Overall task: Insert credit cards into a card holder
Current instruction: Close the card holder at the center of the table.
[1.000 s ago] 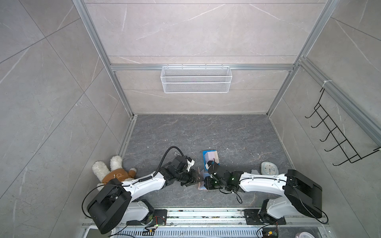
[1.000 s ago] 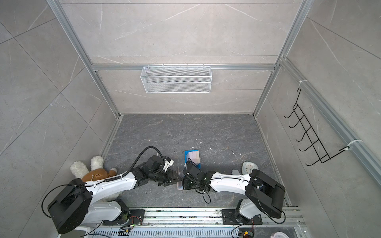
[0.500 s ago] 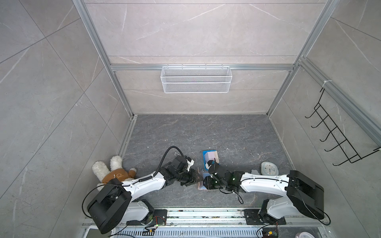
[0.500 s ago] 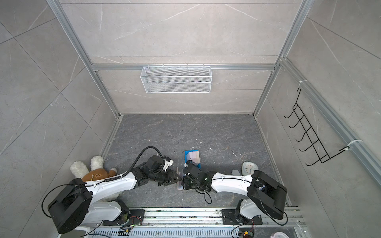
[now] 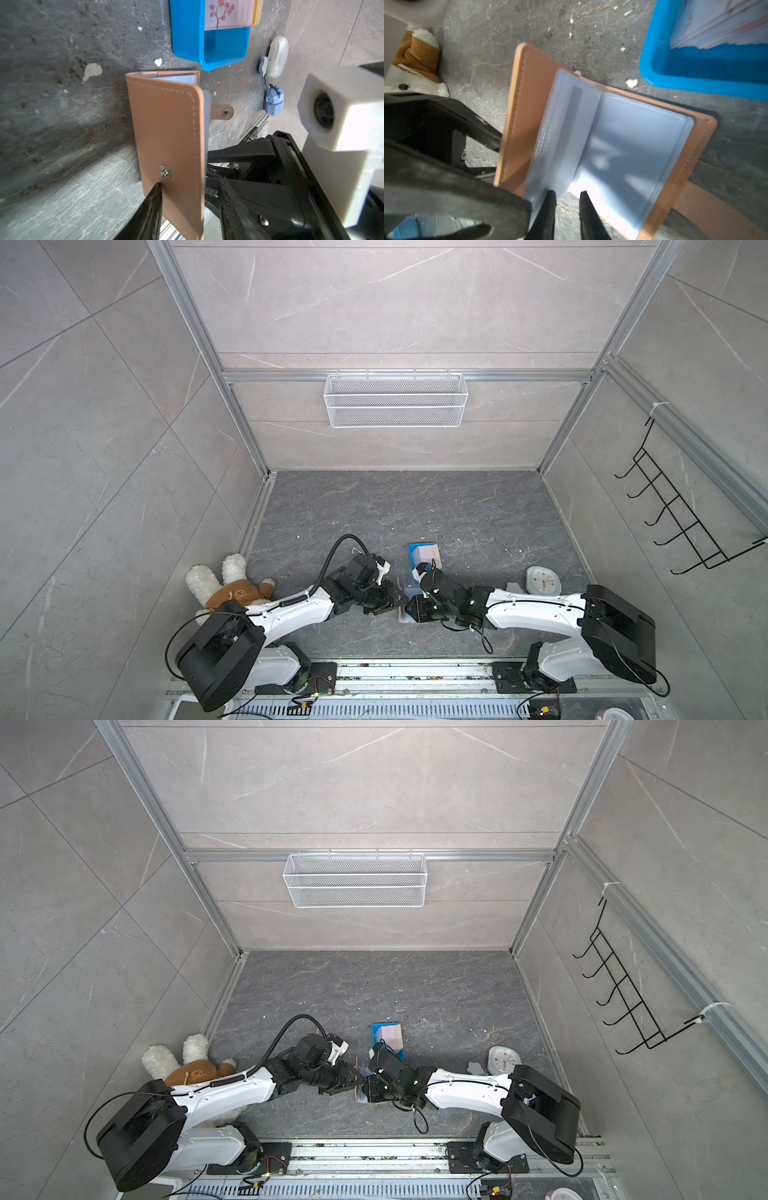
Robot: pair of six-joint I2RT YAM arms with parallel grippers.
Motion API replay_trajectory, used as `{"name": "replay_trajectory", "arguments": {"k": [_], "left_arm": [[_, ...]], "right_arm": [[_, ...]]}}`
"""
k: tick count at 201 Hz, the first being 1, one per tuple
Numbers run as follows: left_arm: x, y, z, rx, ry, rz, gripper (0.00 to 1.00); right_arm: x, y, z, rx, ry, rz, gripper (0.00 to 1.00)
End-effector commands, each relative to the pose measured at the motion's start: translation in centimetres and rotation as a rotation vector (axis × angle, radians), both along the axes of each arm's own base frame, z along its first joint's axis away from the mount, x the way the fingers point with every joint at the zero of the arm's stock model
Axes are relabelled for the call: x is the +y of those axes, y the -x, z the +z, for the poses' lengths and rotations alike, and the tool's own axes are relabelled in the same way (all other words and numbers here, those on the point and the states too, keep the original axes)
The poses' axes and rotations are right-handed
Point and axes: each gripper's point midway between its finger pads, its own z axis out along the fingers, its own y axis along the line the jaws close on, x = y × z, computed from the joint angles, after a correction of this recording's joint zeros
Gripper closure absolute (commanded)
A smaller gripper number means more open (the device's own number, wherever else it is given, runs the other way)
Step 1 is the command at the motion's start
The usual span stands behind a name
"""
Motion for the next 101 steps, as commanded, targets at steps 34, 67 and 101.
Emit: {"name": "replay_trajectory", "arguments": {"k": [34, 67, 101], "left_arm": [[-0.1, 0.1, 0.3, -0.001, 0.0, -0.007, 0.55], [0.0, 0.1, 0.2, -0.003, -0.001, -0.008, 0.55], [0.0, 0.1, 0.2, -0.004, 0.0, -0.006, 0.55]], "right_arm": [[-0.5, -0.1, 0.0, -0.026, 0.025, -0.01, 0.77], [-0.7, -0.2, 0.0, -0.03, 0.037, -0.018, 0.77], [-0.6, -0.2, 0.1, -0.031, 0.031, -0.017, 0.77]]}}
